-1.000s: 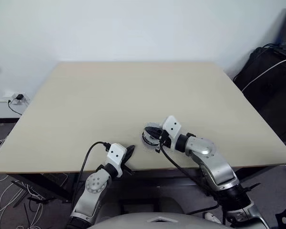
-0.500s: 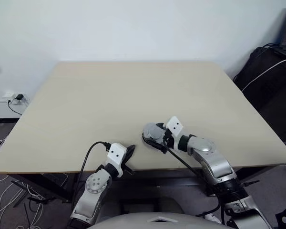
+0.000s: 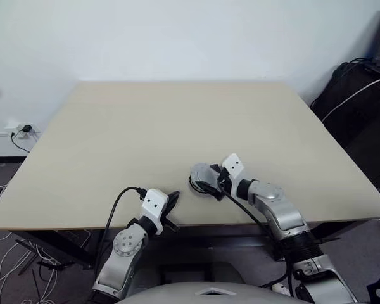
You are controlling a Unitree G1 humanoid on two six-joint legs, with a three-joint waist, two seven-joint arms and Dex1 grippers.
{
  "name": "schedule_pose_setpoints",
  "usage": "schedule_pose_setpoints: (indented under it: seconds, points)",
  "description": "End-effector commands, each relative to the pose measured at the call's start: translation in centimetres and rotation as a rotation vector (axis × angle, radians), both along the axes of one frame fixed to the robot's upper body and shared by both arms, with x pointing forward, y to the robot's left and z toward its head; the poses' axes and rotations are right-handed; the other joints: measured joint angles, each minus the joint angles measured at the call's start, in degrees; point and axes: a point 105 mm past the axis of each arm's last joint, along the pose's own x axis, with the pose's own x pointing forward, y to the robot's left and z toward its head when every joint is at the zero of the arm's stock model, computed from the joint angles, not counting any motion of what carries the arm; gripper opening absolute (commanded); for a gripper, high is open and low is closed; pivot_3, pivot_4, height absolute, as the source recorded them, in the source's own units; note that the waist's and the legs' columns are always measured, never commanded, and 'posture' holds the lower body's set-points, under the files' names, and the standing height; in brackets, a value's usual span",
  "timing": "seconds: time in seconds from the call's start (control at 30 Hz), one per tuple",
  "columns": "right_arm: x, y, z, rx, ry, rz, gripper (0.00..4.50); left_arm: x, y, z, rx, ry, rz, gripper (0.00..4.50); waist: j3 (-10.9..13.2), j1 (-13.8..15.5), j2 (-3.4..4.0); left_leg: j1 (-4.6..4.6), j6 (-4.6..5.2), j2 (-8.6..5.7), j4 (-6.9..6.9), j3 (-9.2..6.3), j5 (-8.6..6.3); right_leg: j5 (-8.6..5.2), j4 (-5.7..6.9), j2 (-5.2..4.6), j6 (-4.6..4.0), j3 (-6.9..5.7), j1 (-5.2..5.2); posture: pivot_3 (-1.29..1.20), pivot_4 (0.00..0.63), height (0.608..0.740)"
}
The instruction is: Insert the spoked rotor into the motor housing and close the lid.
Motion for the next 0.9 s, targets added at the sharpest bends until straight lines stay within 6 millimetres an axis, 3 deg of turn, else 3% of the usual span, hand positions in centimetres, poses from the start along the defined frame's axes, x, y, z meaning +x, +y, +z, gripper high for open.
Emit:
schedule_pose_setpoints:
  seconds: [0.03, 0.4, 0.57, 0.73, 0.9]
  points:
    - [0.9, 0.1, 1.0, 0.012, -0.04, -0.005, 4.47, 0.5, -0.1, 1.7, -0.011, -0.064, 0.001, 0.0, 0.0, 0.0, 0.0, 0.0, 0.0, 0.0, 0.0, 0.0, 0.0, 0.0, 0.0, 0.0, 0.0, 0.01, 0.0, 0.0, 0.0, 0.74]
    - [1.4, 0.0, 0.4, 0.009, -0.018, -0.031, 4.47, 0.5, 0.0, 1.2, -0.013, -0.057, 0.003, 0.0, 0.0, 0.0, 0.03, 0.01, 0.0, 0.0, 0.0, 0.01, 0.0, 0.01, 0.01, 0.0, 0.0, 0.02, 0.01, 0.0, 0.0, 0.74]
    - [1.5, -0.1, 0.4, 0.007, -0.025, -0.044, 3.29, 0.4, 0.0, 1.2, -0.014, -0.057, 0.004, 0.0, 0.0, 0.0, 0.04, 0.01, 0.0, 0.0, 0.0, 0.01, 0.0, 0.01, 0.01, 0.0, 0.0, 0.02, 0.0, 0.0, 0.0, 0.74]
    - [1.4, -0.1, 0.6, 0.003, -0.023, -0.045, 3.28, 0.3, -0.1, 1.2, -0.015, -0.055, 0.003, 0.0, 0.0, 0.0, 0.04, 0.01, 0.0, 0.0, 0.0, 0.01, 0.0, 0.01, 0.01, 0.0, 0.0, 0.02, 0.0, 0.0, 0.0, 0.74]
    - [1.2, -0.2, -0.6, -0.103, 0.02, -0.042, 3.28, 0.3, -0.2, 1.1, -0.018, -0.049, 0.002, 0.0, -0.1, 0.0, 0.08, 0.02, 0.0, 0.0, 0.0, 0.01, 0.0, 0.01, 0.01, 0.0, 0.0, 0.03, 0.01, 0.0, 0.0, 0.74]
